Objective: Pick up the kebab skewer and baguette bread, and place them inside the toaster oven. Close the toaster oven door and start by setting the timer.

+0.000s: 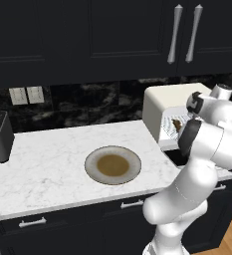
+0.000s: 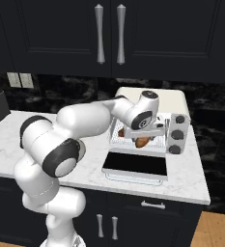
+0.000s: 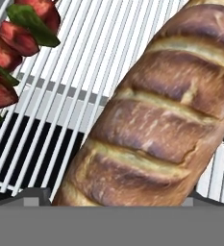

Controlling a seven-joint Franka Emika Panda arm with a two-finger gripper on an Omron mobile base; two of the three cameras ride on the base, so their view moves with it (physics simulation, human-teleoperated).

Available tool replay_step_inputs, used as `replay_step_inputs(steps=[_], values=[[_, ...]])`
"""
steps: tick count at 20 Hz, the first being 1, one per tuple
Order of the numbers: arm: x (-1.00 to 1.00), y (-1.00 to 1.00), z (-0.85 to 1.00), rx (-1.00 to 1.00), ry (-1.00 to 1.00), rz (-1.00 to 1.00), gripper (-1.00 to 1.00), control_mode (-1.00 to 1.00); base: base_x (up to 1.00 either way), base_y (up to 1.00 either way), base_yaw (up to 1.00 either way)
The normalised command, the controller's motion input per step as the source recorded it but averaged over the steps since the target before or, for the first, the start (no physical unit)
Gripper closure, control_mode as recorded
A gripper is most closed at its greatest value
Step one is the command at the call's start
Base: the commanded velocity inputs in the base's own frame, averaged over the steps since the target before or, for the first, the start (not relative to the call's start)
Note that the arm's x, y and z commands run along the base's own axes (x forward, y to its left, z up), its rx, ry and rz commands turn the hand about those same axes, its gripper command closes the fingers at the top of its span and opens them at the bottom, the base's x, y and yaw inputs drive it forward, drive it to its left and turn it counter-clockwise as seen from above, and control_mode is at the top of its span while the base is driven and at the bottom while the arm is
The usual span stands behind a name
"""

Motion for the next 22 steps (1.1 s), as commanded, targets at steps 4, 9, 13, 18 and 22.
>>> replay_step_inputs(steps=[4,9,13,18,22], values=[[-0.15,0.00,-0.24,0.00,0.13,0.00,1.00,-1.00,0.00,0.00,0.00],[-0.16,0.00,-0.28,0.00,0.07,0.00,1.00,-1.00,0.00,0.00,0.00],[-0.12,0.00,-0.29,0.00,0.06,0.00,1.00,-1.00,0.00,0.00,0.00],[-0.08,0.00,-0.27,0.00,0.00,0.00,1.00,-1.00,0.00,0.00,0.00],[0.00,0.00,-0.24,0.00,0.00,0.00,-1.00,-1.00,0.00,0.00,0.00]])
